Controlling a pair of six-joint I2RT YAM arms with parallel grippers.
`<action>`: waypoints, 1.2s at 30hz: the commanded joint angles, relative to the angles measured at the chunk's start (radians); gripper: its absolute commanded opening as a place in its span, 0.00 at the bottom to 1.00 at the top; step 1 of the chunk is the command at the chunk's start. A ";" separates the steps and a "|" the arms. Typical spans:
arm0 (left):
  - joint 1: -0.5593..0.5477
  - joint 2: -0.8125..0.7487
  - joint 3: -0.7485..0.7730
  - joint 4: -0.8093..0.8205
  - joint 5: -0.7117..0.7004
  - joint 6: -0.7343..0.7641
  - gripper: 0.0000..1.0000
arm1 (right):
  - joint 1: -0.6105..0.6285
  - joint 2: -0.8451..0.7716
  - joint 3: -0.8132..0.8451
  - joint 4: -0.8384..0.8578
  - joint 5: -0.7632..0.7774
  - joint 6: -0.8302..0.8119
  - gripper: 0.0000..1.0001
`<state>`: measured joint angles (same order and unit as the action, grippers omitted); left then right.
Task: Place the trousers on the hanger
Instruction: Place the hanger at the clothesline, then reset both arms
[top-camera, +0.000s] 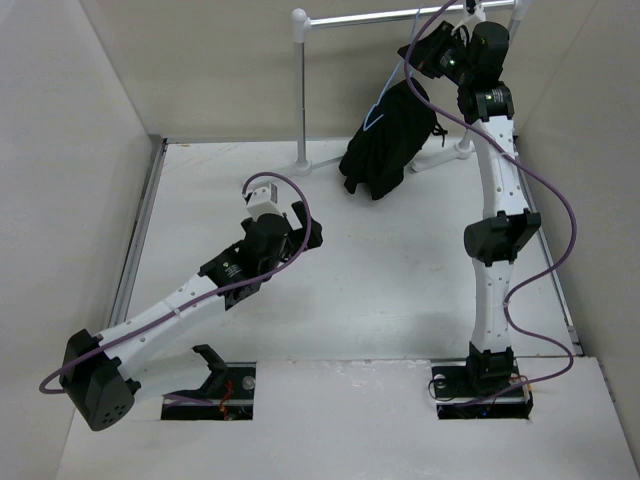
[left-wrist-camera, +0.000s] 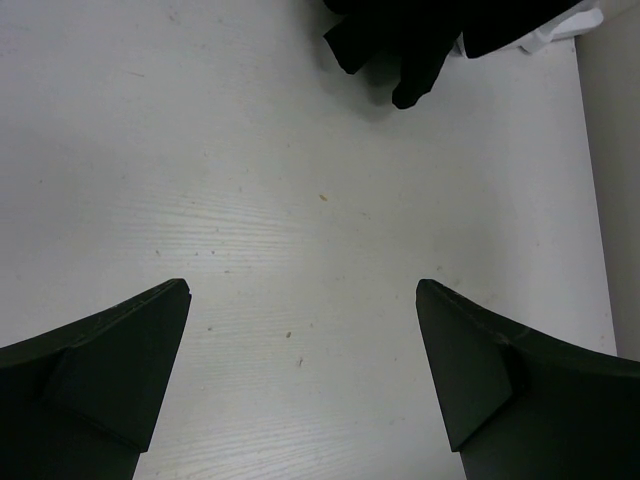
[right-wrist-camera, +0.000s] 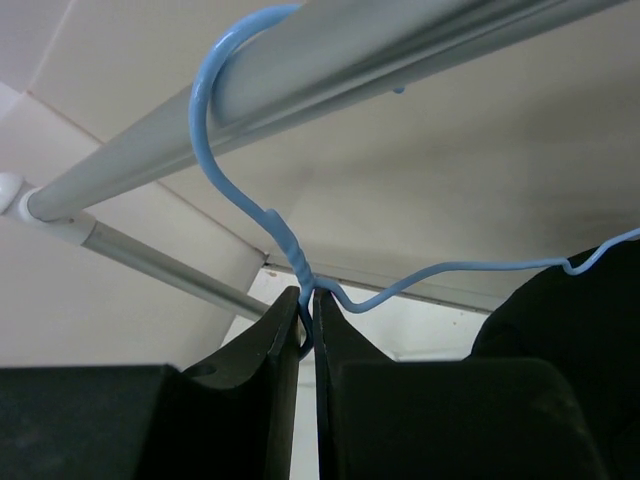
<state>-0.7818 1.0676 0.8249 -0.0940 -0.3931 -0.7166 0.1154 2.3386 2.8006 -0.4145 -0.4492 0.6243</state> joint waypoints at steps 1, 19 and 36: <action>0.017 -0.014 -0.004 0.028 -0.004 -0.007 1.00 | 0.000 -0.028 0.046 0.048 0.012 -0.006 0.20; 0.121 -0.080 0.022 -0.012 0.057 0.002 1.00 | 0.010 -0.497 -0.643 0.232 0.176 -0.045 1.00; 0.240 0.031 0.111 -0.389 0.028 0.002 1.00 | 0.062 -1.300 -1.854 0.260 0.533 0.077 1.00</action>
<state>-0.5488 1.0851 0.8986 -0.3969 -0.3527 -0.7162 0.1501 1.1000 1.0626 -0.1032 -0.0242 0.6724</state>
